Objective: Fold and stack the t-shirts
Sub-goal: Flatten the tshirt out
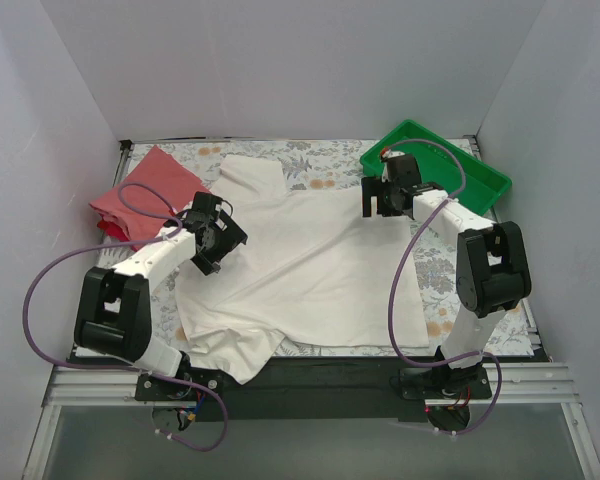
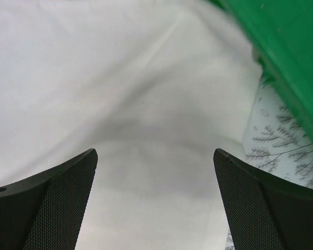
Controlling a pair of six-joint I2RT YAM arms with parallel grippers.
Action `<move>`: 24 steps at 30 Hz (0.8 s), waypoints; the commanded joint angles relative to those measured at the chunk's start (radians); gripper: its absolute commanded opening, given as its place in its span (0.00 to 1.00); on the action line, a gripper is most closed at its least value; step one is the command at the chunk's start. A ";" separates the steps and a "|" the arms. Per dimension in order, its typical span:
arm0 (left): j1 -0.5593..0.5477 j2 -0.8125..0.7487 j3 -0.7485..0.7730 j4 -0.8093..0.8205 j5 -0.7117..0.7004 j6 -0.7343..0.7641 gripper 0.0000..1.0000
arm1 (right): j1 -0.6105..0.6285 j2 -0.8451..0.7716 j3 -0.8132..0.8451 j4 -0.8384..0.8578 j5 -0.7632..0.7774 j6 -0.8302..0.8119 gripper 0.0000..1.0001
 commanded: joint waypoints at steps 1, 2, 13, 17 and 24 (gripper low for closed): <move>0.005 0.078 0.067 0.060 -0.023 0.064 0.95 | 0.006 0.000 -0.113 -0.005 -0.047 0.049 0.98; 0.006 0.096 0.077 0.071 -0.026 0.070 0.95 | 0.007 0.005 -0.122 -0.007 -0.030 0.042 0.98; 0.007 0.371 0.225 0.123 -0.032 0.137 0.95 | -0.028 0.210 0.041 -0.114 0.120 -0.006 0.98; 0.007 0.461 0.291 0.116 -0.039 0.143 0.95 | -0.066 0.255 0.094 -0.123 0.148 -0.012 0.98; 0.007 0.578 0.427 0.109 -0.024 0.153 0.95 | -0.112 0.304 0.206 -0.123 0.195 -0.064 0.98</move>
